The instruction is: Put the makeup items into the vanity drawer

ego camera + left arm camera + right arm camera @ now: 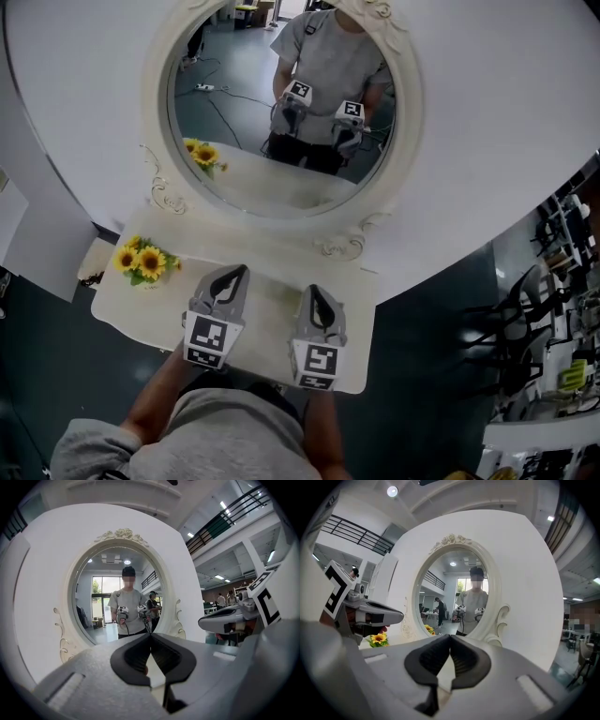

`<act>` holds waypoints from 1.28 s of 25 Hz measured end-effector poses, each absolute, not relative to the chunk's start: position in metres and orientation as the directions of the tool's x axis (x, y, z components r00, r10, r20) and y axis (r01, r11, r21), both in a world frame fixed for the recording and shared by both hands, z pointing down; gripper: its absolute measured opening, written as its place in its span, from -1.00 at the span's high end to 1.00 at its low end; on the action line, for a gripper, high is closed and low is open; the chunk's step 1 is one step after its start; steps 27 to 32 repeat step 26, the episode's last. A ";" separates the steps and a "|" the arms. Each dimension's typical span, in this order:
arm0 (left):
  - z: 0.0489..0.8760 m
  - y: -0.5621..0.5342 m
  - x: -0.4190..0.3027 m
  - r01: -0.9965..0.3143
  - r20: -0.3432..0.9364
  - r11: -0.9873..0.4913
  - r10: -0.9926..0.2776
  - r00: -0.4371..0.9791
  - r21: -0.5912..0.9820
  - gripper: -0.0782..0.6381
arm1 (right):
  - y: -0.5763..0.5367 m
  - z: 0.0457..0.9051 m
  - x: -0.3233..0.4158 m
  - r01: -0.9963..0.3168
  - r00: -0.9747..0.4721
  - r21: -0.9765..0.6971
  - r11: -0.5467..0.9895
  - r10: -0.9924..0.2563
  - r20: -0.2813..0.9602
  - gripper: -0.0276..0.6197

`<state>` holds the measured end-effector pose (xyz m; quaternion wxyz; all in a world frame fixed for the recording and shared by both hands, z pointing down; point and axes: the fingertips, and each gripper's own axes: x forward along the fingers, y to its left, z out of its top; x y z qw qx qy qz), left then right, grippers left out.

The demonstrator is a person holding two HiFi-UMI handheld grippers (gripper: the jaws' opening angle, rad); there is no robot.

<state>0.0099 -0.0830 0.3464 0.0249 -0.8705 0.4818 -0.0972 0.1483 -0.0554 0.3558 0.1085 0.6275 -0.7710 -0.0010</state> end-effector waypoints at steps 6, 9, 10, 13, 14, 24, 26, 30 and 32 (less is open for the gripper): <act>0.349 -0.085 0.007 -0.835 0.148 -0.532 -0.845 0.514 -0.137 0.75 | -0.056 0.355 0.147 -0.967 -0.189 0.142 0.212 -0.969 0.160 0.90; 0.349 -0.085 0.006 -0.836 0.149 -0.531 -0.845 0.513 -0.136 0.75 | -0.057 0.353 0.147 -0.967 -0.189 0.143 0.212 -0.969 0.157 0.90; 0.348 -0.085 0.006 -0.837 0.149 -0.531 -0.846 0.512 -0.136 0.75 | -0.057 0.353 0.147 -0.967 -0.190 0.143 0.213 -0.969 0.157 0.90; 0.348 -0.085 0.006 -0.837 0.149 -0.530 -0.846 0.512 -0.138 0.75 | -0.056 0.352 0.147 -0.966 -0.191 0.143 0.214 -0.969 0.156 0.90; 0.348 -0.085 0.006 -0.836 0.149 -0.531 -0.846 0.512 -0.138 0.75 | -0.056 0.352 0.147 -0.967 -0.191 0.142 0.213 -0.969 0.155 0.90; 0.349 -0.083 0.003 -0.837 0.152 -0.529 -0.847 0.509 -0.140 0.75 | -0.055 0.351 0.145 -0.967 -0.189 0.141 0.210 -0.970 0.151 0.90; 0.349 -0.083 0.002 -0.838 0.152 -0.528 -0.848 0.508 -0.141 0.75 | -0.055 0.351 0.145 -0.967 -0.189 0.141 0.210 -0.970 0.150 0.90; 0.349 -0.083 0.002 -0.838 0.152 -0.528 -0.848 0.508 -0.141 0.75 | -0.055 0.351 0.145 -0.967 -0.189 0.141 0.210 -0.970 0.150 0.90; 0.349 -0.083 0.002 -0.838 0.152 -0.528 -0.848 0.508 -0.141 0.75 | -0.055 0.351 0.145 -0.967 -0.189 0.141 0.210 -0.970 0.150 0.90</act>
